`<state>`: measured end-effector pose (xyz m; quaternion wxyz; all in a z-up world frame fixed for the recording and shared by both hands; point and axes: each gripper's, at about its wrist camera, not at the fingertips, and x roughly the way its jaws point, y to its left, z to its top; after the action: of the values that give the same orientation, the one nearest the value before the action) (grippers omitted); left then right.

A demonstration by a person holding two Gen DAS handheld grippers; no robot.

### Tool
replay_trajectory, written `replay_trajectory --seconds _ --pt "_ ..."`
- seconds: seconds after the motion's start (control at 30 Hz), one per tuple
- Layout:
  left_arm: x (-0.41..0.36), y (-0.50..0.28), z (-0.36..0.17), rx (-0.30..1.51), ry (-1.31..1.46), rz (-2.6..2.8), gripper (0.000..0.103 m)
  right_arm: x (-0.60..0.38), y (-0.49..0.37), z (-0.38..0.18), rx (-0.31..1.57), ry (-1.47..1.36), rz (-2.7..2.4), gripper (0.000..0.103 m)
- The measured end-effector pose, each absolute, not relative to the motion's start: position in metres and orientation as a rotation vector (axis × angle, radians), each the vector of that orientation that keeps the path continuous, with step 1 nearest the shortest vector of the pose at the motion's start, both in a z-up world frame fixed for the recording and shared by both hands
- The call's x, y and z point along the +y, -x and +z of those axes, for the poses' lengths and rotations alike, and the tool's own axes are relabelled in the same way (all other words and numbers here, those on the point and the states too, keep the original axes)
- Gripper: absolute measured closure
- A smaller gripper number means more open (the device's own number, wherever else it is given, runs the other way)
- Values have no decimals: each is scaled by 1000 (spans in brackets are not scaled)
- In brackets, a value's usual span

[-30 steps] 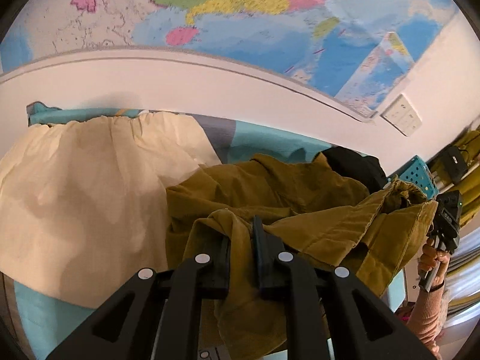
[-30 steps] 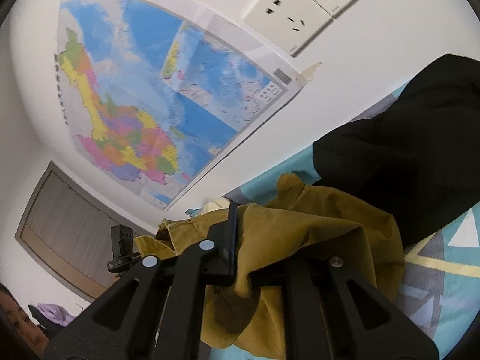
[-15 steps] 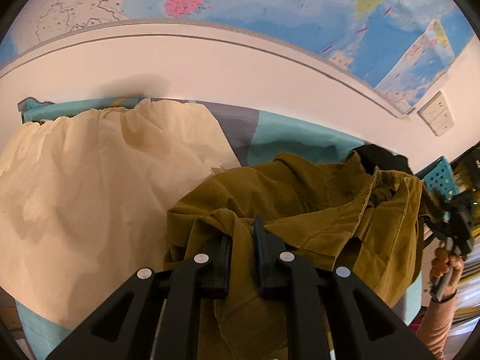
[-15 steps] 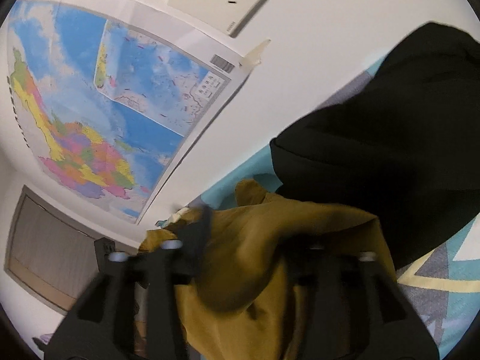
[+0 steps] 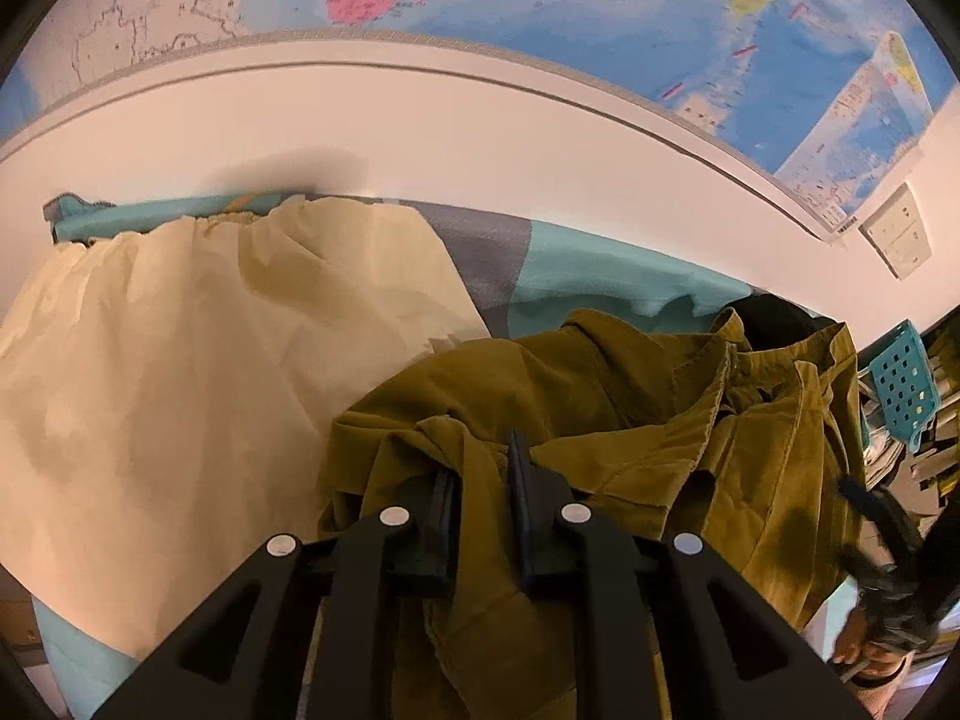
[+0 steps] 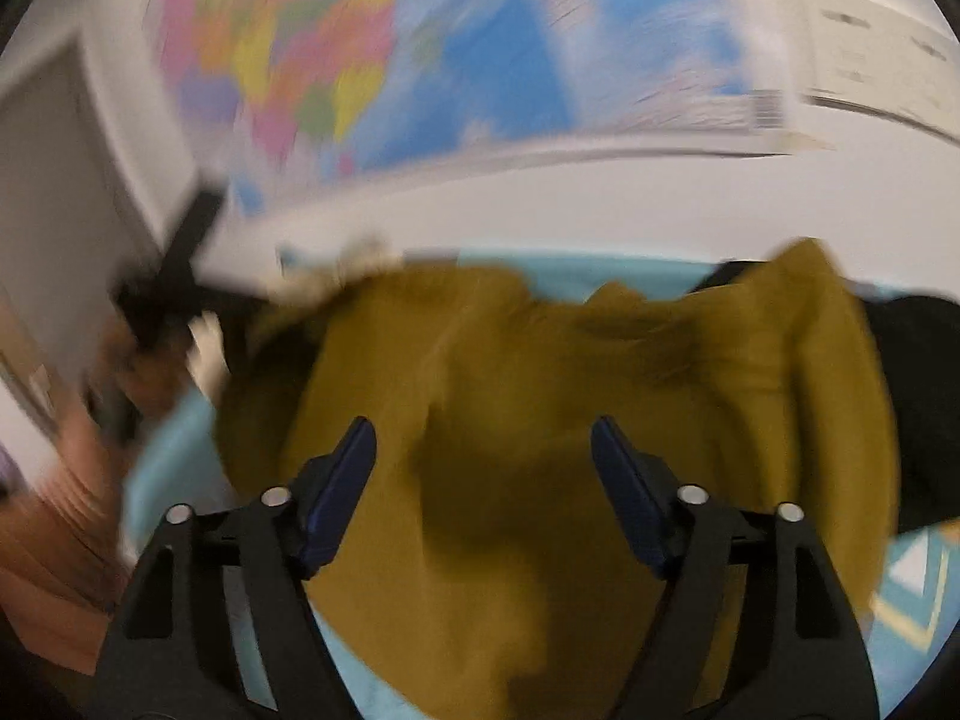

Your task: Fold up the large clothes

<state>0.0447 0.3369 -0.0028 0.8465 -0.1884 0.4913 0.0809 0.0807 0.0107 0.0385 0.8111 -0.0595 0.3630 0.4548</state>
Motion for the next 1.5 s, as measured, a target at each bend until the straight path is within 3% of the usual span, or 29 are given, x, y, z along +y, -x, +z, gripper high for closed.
replay_trajectory --seconds 0.07,0.1,0.23,0.37,0.5,0.63,0.67,0.7,0.73,0.77,0.83,0.87,0.93,1.03,1.3,1.37,1.4,1.43,1.5 --pt "336 -41 2 1021 399 161 85 30 -88 21 813 160 964 76" --pt "336 -39 4 1014 404 150 82 34 -93 15 828 157 961 99" --pt "329 -17 27 932 398 100 70 38 -109 9 853 109 938 101" --pt "307 18 66 732 282 99 38 38 -116 19 813 107 909 101" --pt "283 35 74 667 197 -7 31 55 -127 8 841 149 880 101" --pt "264 13 26 829 138 -26 33 54 -130 -6 898 141 886 100" --pt "264 7 11 871 138 -21 34 49 -130 -3 895 119 894 98" --pt "266 5 2 895 134 -5 40 39 -126 4 882 87 900 87" --pt "269 3 -9 910 131 31 44 32 -122 11 865 65 918 67" --pt "273 7 -12 892 131 44 46 16 -113 23 827 33 951 59" --pt "281 26 -7 825 163 16 42 -16 -92 45 745 -4 968 46" --pt "283 37 -2 792 172 15 36 -34 -82 54 711 -18 968 44" --pt "292 68 8 688 172 52 27 -69 -67 63 659 -44 929 29" --pt "308 100 5 647 180 125 24 -119 -55 57 659 -89 835 18" --pt "303 109 -42 743 231 79 23 -164 -58 -17 840 -158 779 15" --pt "294 100 -53 757 239 55 23 -160 -63 -26 848 -179 816 22" --pt "292 98 -57 757 243 50 25 -158 -64 -29 851 -176 826 32" --pt "288 97 -59 751 241 73 28 -153 -65 -30 843 -155 832 49" --pt "284 96 -60 767 235 121 58 -150 -65 -28 849 -190 876 70"
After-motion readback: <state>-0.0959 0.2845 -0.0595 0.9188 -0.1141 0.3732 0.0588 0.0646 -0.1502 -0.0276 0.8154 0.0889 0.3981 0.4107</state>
